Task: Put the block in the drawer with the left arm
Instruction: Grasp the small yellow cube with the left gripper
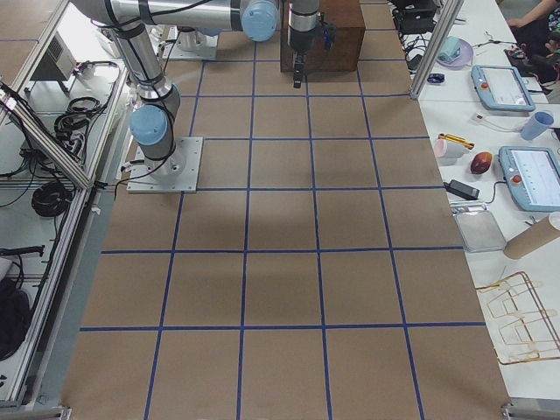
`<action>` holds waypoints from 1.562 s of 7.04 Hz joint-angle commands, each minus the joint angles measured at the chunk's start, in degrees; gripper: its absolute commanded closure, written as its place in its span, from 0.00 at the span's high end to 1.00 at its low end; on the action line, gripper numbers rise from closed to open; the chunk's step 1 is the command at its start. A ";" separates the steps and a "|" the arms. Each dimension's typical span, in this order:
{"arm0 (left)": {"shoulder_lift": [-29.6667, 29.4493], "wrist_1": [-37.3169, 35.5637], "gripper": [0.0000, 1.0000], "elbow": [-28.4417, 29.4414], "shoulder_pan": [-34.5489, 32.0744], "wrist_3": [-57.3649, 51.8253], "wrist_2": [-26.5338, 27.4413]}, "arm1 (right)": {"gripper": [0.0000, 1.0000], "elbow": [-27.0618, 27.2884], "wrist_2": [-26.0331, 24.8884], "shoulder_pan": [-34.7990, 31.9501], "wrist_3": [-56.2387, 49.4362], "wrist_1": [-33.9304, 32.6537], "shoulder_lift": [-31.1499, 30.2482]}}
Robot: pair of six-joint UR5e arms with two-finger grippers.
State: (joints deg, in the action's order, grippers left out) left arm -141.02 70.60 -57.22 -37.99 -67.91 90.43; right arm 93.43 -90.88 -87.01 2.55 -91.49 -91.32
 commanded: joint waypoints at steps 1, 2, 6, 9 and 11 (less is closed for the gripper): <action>-0.31 -1.95 1.00 -0.87 0.02 -1.33 0.27 | 1.00 0.00 0.00 0.00 0.00 0.00 0.00; -0.31 -2.13 1.00 -1.05 0.02 -1.34 0.27 | 1.00 0.00 -0.09 0.00 0.00 0.00 0.00; -0.22 -2.14 0.40 -1.05 0.02 -1.69 0.36 | 1.00 0.00 0.00 0.00 0.00 0.00 0.00; 1.53 -1.53 0.26 -0.87 0.02 -1.61 0.54 | 1.00 0.00 0.00 0.00 0.00 0.00 0.00; 4.94 1.70 0.26 -1.92 -0.16 -1.43 0.62 | 1.00 0.00 0.00 0.00 0.00 0.00 0.00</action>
State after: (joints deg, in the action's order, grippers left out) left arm -138.23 70.00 -58.51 -38.02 -69.48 90.99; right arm 93.44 -90.88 -87.01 2.55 -91.50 -91.32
